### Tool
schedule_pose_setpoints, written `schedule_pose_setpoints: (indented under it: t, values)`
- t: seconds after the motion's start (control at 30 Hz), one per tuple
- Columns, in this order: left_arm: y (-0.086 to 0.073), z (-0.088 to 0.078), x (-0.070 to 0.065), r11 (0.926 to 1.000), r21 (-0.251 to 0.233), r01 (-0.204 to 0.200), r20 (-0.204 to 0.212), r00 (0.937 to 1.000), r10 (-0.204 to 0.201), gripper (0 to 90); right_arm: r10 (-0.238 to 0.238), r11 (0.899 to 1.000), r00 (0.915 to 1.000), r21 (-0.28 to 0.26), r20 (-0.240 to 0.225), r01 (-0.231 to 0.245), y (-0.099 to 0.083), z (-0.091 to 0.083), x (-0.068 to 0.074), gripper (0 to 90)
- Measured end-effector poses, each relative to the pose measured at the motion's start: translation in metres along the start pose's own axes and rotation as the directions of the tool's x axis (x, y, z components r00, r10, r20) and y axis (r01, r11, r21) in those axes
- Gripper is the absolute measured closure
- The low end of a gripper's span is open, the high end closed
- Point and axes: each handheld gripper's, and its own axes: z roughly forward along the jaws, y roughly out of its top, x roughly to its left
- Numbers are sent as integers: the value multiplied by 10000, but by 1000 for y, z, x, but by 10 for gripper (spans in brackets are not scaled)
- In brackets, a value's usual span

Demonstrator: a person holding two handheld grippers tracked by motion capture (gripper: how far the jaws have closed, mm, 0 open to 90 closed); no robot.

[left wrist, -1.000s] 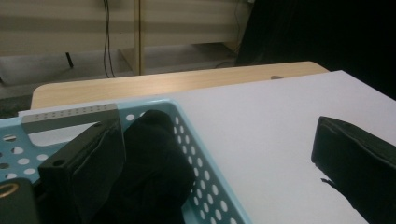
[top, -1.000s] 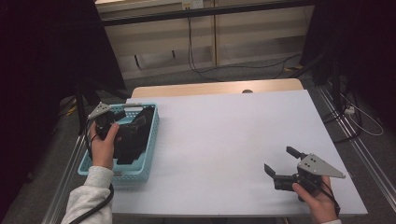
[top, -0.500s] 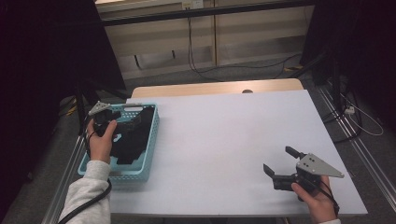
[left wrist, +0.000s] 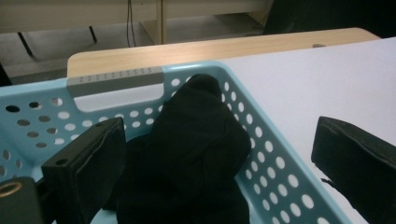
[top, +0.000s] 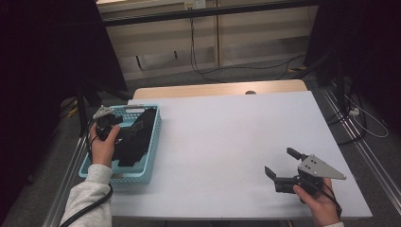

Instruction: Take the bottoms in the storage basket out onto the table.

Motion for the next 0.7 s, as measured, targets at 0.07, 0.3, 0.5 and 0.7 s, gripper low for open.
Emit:
schedule_pose_setpoints:
  t: [0.07, 0.3, 0.5, 0.7]
  values:
    - [-2, 0, 0, 10000, 62, 3, -73, 10000, -3, 38, -113, 9999, 9999, -17, -23, 113, 1, -1, 1, 15]
    - [-3, 7, 2, 9994, 307, 141, -39, 9999, -140, 38, -88, 10000, 10000, -15, 8, 88, 0, -2, 0, 15]
    - [-5, 18, 3, 9988, 451, 189, -34, 9998, -188, 41, -70, 10000, 10000, 34, 9, 70, 0, -4, 0, 15]
    - [-7, 26, 5, 9972, 746, 60, -76, 10000, -54, 42, -3, 10000, 10000, 37, 31, 3, -2, -7, -1, 15]
